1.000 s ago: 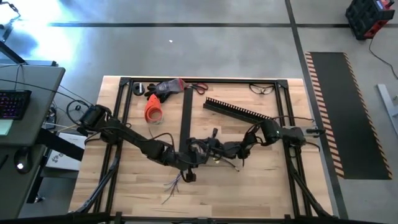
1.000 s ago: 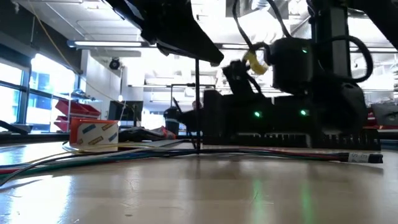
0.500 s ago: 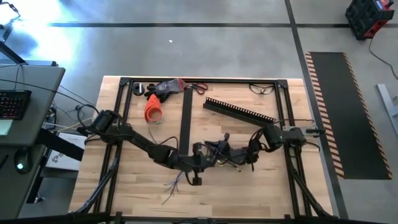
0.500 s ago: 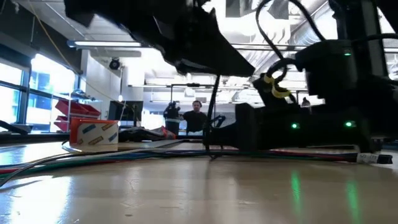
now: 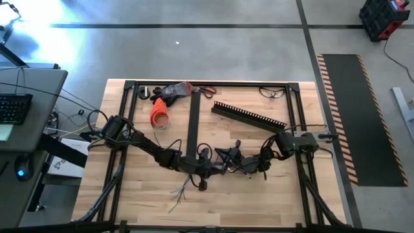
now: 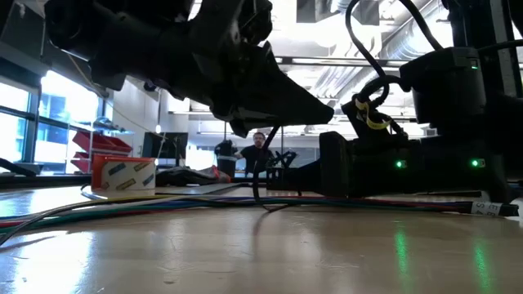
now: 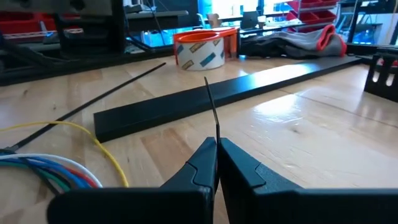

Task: Ziptie cables
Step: Wrap the black zip tie on the cables

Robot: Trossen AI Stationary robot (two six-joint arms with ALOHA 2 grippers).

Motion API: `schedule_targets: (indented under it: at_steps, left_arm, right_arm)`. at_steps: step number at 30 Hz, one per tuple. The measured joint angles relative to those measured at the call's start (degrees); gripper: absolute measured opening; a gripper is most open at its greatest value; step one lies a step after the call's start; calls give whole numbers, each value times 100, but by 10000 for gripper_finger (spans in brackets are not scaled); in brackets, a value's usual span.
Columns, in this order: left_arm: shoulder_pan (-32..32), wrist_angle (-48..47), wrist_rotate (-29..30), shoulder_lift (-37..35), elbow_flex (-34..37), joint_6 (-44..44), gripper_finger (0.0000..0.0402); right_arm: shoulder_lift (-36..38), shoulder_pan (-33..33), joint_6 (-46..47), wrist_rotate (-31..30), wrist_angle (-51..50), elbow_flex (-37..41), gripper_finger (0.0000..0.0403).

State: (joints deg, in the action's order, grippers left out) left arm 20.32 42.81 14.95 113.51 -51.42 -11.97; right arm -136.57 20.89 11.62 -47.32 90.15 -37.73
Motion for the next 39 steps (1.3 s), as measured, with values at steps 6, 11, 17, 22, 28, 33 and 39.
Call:
schedule_targets:
  at_steps: [6, 11, 17, 22, 28, 33, 39]
  left_arm:
    - [80, -359, -300, 0, 0, -138, 24]
    - [67, -446, -616, 0, 4, -94, 86]
    - [-31, -900, -699, -415, 6, 388, 159]
    - [-124, -1728, -707, -1084, 5, 887, 181]
    - [-111, -3496, -681, -2247, 0, 1207, 184]
    - [-19, -5235, -662, -2807, 0, 634, 184]
    - [227, -5110, 409, -2517, 251, 44, 184]
  right_arm:
    - [-14, -83, -18, 463, 0, -87, 0]
    - [-17, -136, -101, 564, -2, -87, 0]
    - [-17, -225, -25, 581, -20, -86, 0]
    - [-17, -228, -16, 576, -33, -88, 0]
    - [-17, -228, -11, 567, -78, -88, 0]
    - [-20, -234, -13, 570, -107, -88, 0]
    - [-20, -283, -273, 610, -46, -88, 0]
